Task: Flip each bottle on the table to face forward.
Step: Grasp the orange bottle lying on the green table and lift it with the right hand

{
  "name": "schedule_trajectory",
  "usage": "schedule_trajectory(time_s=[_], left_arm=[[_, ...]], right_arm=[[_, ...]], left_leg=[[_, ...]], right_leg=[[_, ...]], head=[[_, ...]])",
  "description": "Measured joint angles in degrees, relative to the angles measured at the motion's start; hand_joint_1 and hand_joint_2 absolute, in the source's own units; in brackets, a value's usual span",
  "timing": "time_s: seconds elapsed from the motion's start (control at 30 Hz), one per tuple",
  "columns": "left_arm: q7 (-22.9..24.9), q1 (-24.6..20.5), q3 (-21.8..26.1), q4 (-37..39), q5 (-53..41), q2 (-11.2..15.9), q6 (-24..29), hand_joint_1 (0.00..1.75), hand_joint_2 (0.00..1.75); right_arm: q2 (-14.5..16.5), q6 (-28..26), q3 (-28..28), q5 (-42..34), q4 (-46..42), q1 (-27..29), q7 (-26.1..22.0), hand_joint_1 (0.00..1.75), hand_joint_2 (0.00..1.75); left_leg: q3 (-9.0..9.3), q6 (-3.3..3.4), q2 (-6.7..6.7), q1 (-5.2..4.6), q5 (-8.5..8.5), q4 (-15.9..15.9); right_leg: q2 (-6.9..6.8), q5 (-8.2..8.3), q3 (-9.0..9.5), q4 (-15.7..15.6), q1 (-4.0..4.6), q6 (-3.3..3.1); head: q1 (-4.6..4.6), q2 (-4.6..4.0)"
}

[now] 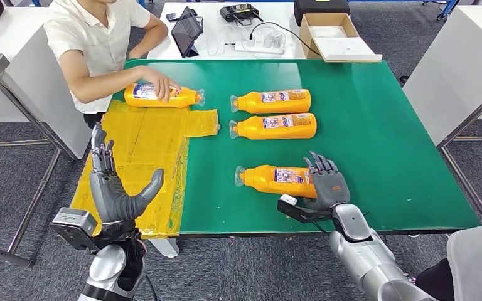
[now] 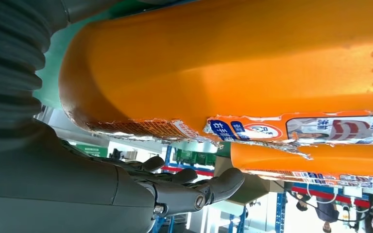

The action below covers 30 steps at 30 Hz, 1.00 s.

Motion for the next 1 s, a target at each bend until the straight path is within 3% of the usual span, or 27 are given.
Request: schedule_trajectory(time_s=[0.1, 0.13, 0.27, 0.33, 0.53, 1.0], left_arm=[[0.0, 0.0, 0.0, 0.0, 0.0, 0.1, 0.0, 0.0, 1.75], [0.1, 0.0, -0.1, 0.0, 0.0, 0.1, -0.1, 0.0, 1.75], [1.1, -0.3, -0.4, 0.4, 0.5, 0.2, -1.6, 0.0, 1.75], [1.8, -0.5, -0.8, 0.7, 1.4, 0.2, -3.0, 0.0, 1.75], [3.7, -1.4, -1.2, 1.7, 4.0, 0.3, -6.4, 0.0, 1.75], [7.5, -2.5, -1.7, 5.2, 6.4, 0.8, -9.4, 0.0, 1.75]], right_arm=[[0.1, 0.1, 0.0, -0.1, 0.2, -0.1, 0.0, 0.0, 1.75], [0.1, 0.2, -0.1, -0.2, 0.3, -0.1, 0.0, 0.09, 1.75], [0.3, 2.6, -0.4, -1.3, 1.2, -0.7, -0.6, 1.52, 1.75], [0.4, 4.6, -0.8, -2.1, 2.0, -1.1, -0.9, 1.7, 1.75], [0.4, 8.7, -2.0, -5.5, 4.4, -2.6, -2.3, 1.75, 1.75], [0.3, 11.2, -5.4, -11.4, 5.3, -2.9, -5.2, 1.75, 1.75]], left_leg=[[0.05, 0.0, 0.0, 0.0, 0.0, 0.0], [0.07, 0.0, 0.0, 0.0, 0.0, 0.0], [0.18, 0.0, 0.06, 0.0, -0.01, 0.0], [0.21, 0.01, 0.07, 0.0, -0.01, 0.0], [0.3, 0.07, 0.03, 0.0, 0.03, 0.0], [0.37, 0.09, 0.01, 0.05, 0.02, 0.0]], right_leg=[[0.0, 0.0, 0.05, 0.0, 0.0, 0.0], [0.0, 0.0, 0.07, 0.0, 0.0, 0.0], [0.01, 0.0, 0.15, 0.0, 0.0, 0.0], [0.01, 0.0, 0.17, 0.0, 0.0, 0.0], [0.01, 0.04, 0.23, -0.1, 0.01, 0.04], [0.01, 0.03, 0.27, -0.2, 0.09, 0.06]], head=[[0.0, 0.01], [0.0, 0.01], [-0.01, 0.01], [0.0, 0.0], [-0.01, 0.01], [0.0, 0.01]])
